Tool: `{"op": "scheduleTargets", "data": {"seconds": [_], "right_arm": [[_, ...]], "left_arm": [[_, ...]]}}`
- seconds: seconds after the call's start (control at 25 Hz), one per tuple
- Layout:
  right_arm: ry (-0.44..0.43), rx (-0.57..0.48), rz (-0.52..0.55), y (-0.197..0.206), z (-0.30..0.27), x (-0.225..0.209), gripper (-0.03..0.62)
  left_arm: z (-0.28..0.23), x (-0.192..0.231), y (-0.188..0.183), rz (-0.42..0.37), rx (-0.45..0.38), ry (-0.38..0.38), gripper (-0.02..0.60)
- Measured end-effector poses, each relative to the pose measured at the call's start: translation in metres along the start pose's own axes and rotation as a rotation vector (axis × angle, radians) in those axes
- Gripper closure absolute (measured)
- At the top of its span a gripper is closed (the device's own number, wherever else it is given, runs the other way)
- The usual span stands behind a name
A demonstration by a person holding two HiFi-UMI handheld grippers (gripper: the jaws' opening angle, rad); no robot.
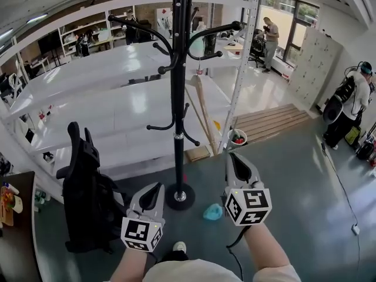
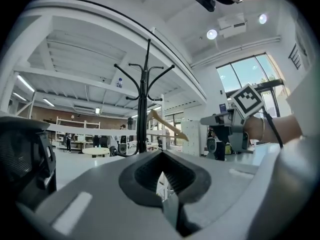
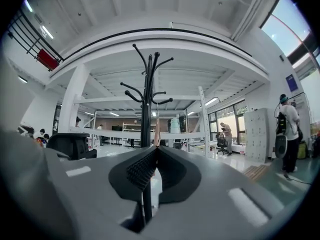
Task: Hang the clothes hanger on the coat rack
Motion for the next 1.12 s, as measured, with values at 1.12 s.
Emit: {"op": "scheduleTargets", "data": {"seconds": [1.12], "right_arm": [[-0.142, 0.175, 0.050, 0.128, 0.249, 0.036, 0.568]], "left_arm": [[0.174, -0.166, 0.031, 0.044, 0.021, -0.080, 0.581]]}}
Point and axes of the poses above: the fingertips, and each gripper's own axes: z backward along the fingers, x to its left, y out of its underside, the point moved 10 cm from there along z, backward along the fingers, and after that the axes turned 7 degrees about x, right-handed, at the moved point
